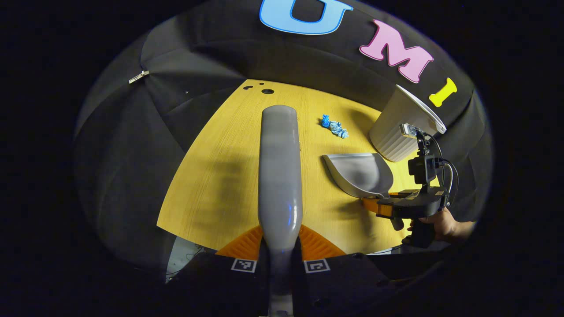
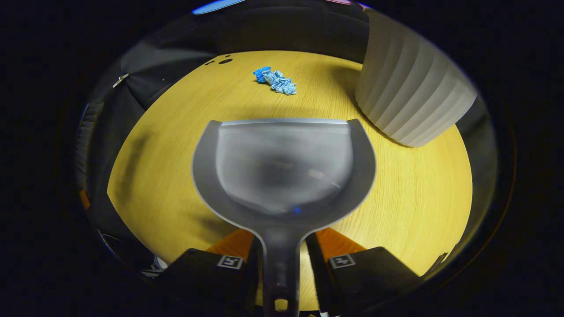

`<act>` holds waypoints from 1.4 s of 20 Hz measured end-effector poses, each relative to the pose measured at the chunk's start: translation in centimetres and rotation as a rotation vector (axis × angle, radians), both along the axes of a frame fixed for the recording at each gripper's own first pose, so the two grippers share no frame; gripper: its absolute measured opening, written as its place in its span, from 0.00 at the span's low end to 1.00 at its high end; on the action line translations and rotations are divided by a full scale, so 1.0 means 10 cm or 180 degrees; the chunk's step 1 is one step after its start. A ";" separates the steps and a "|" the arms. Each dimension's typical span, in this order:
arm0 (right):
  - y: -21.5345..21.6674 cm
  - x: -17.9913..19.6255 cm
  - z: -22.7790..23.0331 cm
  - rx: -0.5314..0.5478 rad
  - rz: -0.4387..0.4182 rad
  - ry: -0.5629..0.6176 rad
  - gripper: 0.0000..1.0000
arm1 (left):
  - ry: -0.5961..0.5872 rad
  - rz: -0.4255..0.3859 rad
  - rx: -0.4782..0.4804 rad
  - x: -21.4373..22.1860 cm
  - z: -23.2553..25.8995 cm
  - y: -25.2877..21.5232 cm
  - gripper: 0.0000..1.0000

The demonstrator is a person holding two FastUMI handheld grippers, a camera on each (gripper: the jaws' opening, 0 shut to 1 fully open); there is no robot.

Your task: Pick up the small broom and dustpan from the desktop, sweep the trash into the dustpan with the broom, and then empty the trash into the garbage bin.

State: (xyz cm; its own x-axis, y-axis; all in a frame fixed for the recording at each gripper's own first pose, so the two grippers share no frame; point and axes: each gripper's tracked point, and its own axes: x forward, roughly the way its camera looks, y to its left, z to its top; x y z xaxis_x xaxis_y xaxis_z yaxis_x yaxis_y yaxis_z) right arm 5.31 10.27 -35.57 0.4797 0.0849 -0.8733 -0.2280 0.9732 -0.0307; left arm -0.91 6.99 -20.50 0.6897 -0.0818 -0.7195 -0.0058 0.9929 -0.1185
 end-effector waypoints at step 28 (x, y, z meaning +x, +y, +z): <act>-0.83 -0.03 0.37 -0.0060 0.0962 -0.0164 0.38 | 0.0535 -0.1232 0.1347 3.34 -0.59 -0.36 0.29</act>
